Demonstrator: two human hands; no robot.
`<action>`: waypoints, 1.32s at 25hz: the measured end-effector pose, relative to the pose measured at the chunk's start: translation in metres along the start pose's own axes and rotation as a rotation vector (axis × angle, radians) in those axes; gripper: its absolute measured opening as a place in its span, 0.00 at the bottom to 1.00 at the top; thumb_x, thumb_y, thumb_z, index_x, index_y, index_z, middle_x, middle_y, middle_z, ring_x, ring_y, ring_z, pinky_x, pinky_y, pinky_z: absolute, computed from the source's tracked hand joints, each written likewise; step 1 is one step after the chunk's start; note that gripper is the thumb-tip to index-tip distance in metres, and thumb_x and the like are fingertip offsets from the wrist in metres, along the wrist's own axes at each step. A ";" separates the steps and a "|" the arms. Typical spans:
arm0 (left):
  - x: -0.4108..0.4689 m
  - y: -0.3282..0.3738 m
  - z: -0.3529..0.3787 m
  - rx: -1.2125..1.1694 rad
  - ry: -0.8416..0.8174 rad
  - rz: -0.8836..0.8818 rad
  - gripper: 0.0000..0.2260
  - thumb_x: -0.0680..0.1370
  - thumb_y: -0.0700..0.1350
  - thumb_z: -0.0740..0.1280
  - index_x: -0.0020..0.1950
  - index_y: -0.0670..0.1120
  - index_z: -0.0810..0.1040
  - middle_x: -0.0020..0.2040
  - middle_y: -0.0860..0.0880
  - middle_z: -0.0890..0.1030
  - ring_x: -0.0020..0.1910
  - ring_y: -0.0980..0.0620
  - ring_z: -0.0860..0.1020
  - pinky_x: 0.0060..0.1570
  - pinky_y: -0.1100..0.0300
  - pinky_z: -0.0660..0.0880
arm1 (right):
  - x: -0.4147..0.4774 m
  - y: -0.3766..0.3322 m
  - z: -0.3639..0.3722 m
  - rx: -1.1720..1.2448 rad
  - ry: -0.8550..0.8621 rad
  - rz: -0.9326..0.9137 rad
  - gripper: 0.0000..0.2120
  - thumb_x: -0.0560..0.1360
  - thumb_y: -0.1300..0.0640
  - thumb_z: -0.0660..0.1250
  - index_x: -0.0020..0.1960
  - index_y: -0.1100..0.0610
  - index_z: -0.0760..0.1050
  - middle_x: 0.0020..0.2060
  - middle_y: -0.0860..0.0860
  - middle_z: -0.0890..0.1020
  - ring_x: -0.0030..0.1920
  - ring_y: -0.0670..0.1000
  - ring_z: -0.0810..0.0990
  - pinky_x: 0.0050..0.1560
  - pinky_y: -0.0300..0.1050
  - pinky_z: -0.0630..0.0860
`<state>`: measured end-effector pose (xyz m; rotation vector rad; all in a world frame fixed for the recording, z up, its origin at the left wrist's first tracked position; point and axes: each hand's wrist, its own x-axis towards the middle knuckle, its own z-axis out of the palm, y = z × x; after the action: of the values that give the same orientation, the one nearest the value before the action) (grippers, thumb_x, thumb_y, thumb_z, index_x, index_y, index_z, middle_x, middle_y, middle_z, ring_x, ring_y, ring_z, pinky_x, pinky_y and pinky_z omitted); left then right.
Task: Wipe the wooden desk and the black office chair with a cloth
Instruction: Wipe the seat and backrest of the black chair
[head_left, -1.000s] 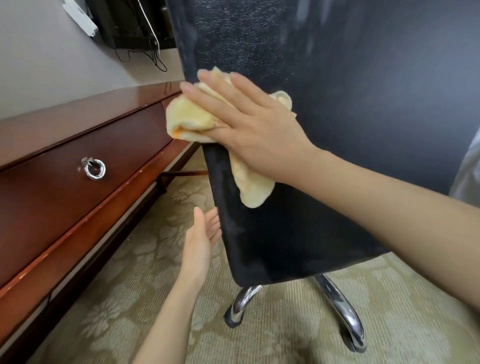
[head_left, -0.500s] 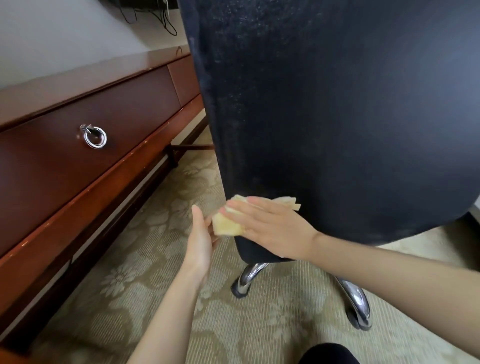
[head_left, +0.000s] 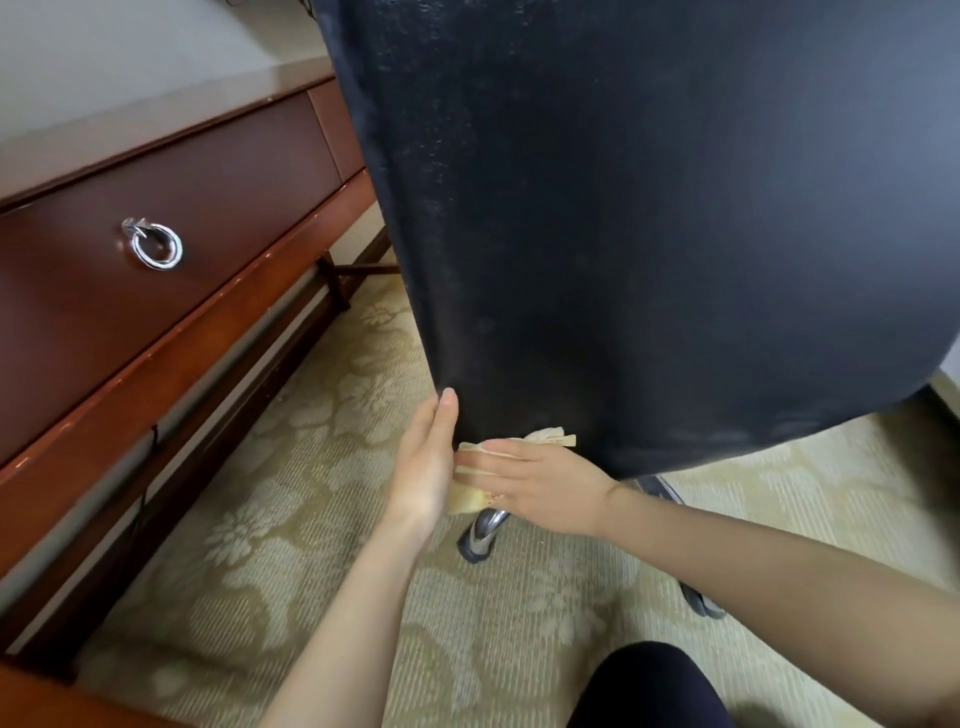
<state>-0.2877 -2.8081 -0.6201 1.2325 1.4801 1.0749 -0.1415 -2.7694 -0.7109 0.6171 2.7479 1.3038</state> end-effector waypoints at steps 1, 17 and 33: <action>-0.002 0.002 0.003 0.011 -0.004 0.017 0.07 0.82 0.52 0.55 0.49 0.61 0.71 0.38 0.75 0.77 0.39 0.81 0.72 0.33 0.83 0.66 | -0.006 0.000 0.001 0.045 0.021 0.022 0.20 0.70 0.49 0.71 0.61 0.46 0.77 0.74 0.49 0.63 0.75 0.51 0.55 0.75 0.51 0.47; -0.003 -0.002 0.054 -0.143 0.145 -0.015 0.48 0.73 0.59 0.68 0.74 0.57 0.31 0.78 0.58 0.47 0.76 0.54 0.52 0.74 0.47 0.53 | -0.166 0.012 0.036 0.936 0.512 1.858 0.20 0.82 0.54 0.47 0.72 0.60 0.60 0.74 0.59 0.58 0.75 0.57 0.55 0.74 0.50 0.53; 0.016 -0.008 0.053 -0.001 0.269 0.037 0.39 0.72 0.58 0.71 0.73 0.50 0.51 0.69 0.52 0.64 0.66 0.52 0.67 0.64 0.56 0.68 | -0.024 0.001 -0.011 2.288 1.038 2.743 0.19 0.76 0.61 0.58 0.46 0.38 0.55 0.40 0.37 0.57 0.42 0.38 0.65 0.48 0.25 0.68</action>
<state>-0.2389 -2.7899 -0.6414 1.1523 1.6627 1.3064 -0.1212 -2.7853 -0.7063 -1.0604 0.3172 1.3034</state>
